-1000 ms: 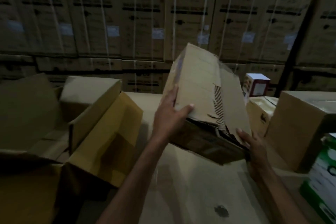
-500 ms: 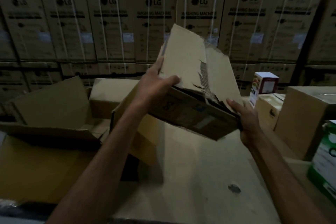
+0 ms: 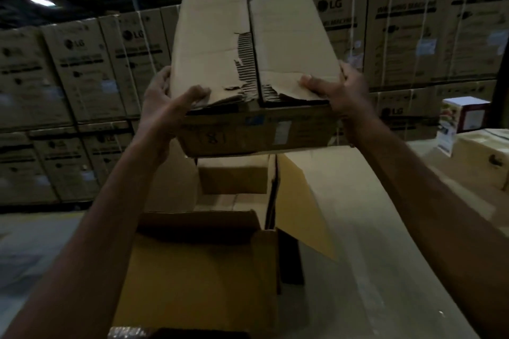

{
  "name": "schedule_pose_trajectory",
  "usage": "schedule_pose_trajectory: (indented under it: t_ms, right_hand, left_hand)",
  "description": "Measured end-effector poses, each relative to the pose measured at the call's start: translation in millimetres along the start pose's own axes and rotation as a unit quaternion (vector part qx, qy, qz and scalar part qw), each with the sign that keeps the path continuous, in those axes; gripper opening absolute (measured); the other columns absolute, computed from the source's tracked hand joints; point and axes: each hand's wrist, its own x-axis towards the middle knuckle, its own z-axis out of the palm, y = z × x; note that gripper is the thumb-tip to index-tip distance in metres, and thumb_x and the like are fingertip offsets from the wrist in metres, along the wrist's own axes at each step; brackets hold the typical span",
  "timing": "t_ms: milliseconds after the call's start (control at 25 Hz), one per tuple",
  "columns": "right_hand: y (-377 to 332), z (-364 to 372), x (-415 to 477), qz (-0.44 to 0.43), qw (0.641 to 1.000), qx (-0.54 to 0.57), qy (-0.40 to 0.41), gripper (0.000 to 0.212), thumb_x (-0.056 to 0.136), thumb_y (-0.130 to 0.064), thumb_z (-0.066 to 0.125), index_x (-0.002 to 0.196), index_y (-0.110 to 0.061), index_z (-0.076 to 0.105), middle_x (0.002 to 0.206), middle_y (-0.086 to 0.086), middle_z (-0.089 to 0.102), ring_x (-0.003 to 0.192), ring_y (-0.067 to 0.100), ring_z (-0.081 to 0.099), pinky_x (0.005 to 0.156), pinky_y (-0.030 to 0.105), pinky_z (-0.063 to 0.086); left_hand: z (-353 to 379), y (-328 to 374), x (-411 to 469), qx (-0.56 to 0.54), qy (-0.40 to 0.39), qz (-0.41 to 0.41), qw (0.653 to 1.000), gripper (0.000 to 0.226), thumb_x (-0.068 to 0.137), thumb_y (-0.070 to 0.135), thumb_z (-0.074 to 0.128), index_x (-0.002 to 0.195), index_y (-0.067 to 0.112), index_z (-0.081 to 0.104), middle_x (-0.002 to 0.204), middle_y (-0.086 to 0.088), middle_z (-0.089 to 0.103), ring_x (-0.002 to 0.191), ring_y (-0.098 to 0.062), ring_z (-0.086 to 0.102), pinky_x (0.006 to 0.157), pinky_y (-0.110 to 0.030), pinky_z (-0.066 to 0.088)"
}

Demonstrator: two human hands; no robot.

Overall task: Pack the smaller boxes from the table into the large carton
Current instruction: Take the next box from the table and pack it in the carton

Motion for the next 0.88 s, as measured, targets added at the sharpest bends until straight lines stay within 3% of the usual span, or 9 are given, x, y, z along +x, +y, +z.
schedule_pose_trajectory:
  t_ms: [120, 200, 280, 440, 600, 720, 800, 880]
  right_hand:
    - [-5, 61, 19, 0.032, 0.998, -0.048, -0.020, 0.066, 0.081, -0.040, 0.083, 0.135, -0.018, 0.054, 0.113, -0.009, 0.065, 0.100, 0.008, 0.065, 0.080, 0.027, 0.058]
    - [-9, 93, 38, 0.090, 0.988, -0.106, -0.062, 0.060, 0.083, -0.044, 0.081, 0.128, -0.016, 0.054, 0.110, -0.005, 0.065, 0.095, 0.012, 0.066, 0.070, 0.026, 0.056]
    - [-4, 119, 56, 0.154, 0.972, -0.144, -0.099, 0.067, 0.083, -0.044, 0.080, 0.133, -0.010, 0.053, 0.115, 0.004, 0.068, 0.097, 0.020, 0.070, 0.075, 0.034, 0.060]
    - [30, 150, 73, 0.219, 0.945, -0.184, -0.156, 0.025, 0.094, -0.035, 0.069, 0.106, -0.015, 0.062, 0.108, 0.008, 0.069, 0.096, 0.022, 0.070, 0.086, 0.040, 0.060]
    - [85, 173, 70, 0.305, 0.905, -0.225, -0.195, 0.035, 0.096, -0.040, 0.058, 0.116, -0.012, 0.066, 0.101, 0.011, 0.075, 0.092, 0.027, 0.074, 0.076, 0.043, 0.060]
    - [118, 186, 63, 0.329, 0.886, -0.251, -0.209, 0.035, 0.097, -0.029, 0.051, 0.117, -0.007, 0.070, 0.102, 0.015, 0.074, 0.087, 0.027, 0.071, 0.072, 0.040, 0.058]
    - [129, 192, 56, 0.326, 0.889, -0.262, -0.185, 0.018, 0.102, -0.018, 0.047, 0.109, -0.015, 0.064, 0.102, 0.013, 0.068, 0.090, 0.024, 0.067, 0.082, 0.043, 0.057]
    - [143, 197, 53, 0.339, 0.890, -0.268, -0.146, 0.015, 0.103, -0.013, 0.043, 0.101, -0.025, 0.053, 0.098, 0.014, 0.065, 0.091, 0.025, 0.064, 0.094, 0.047, 0.053]
  left_hand:
    - [-43, -26, 34, 0.012, 0.032, -0.037, 0.999, 0.066, 0.079, 0.047, 0.080, 0.138, 0.024, 0.059, 0.124, 0.007, 0.065, 0.103, -0.008, 0.066, 0.065, -0.018, 0.057]
    - [-64, -43, 56, 0.040, 0.036, -0.083, 0.995, 0.058, 0.081, 0.046, 0.078, 0.131, 0.020, 0.065, 0.116, 0.002, 0.070, 0.091, -0.009, 0.068, 0.057, -0.020, 0.052]
    - [-78, -69, 75, 0.087, 0.007, -0.141, 0.986, 0.053, 0.083, 0.050, 0.076, 0.122, 0.014, 0.069, 0.106, -0.003, 0.071, 0.082, -0.012, 0.068, 0.056, -0.023, 0.050]
    - [-82, -131, 104, 0.156, -0.052, -0.254, 0.953, 0.051, 0.084, 0.055, 0.074, 0.113, 0.013, 0.070, 0.107, -0.010, 0.070, 0.083, -0.020, 0.067, 0.060, -0.031, 0.050]
    - [-80, -188, 122, 0.220, -0.109, -0.294, 0.924, 0.056, 0.084, 0.059, 0.071, 0.118, 0.014, 0.068, 0.117, -0.015, 0.064, 0.093, -0.029, 0.066, 0.064, -0.036, 0.055]
    - [-76, -232, 130, 0.256, -0.180, -0.316, 0.895, 0.063, 0.087, 0.061, 0.067, 0.130, 0.014, 0.063, 0.128, -0.016, 0.059, 0.099, -0.031, 0.065, 0.067, -0.038, 0.058]
    - [-70, -256, 132, 0.262, -0.238, -0.315, 0.881, 0.057, 0.089, 0.063, 0.062, 0.122, 0.015, 0.065, 0.118, -0.015, 0.062, 0.095, -0.027, 0.066, 0.066, -0.035, 0.056]
    - [-65, -279, 136, 0.259, -0.299, -0.318, 0.861, 0.050, 0.092, 0.064, 0.055, 0.105, 0.018, 0.066, 0.107, -0.012, 0.063, 0.087, -0.024, 0.064, 0.064, -0.032, 0.053]
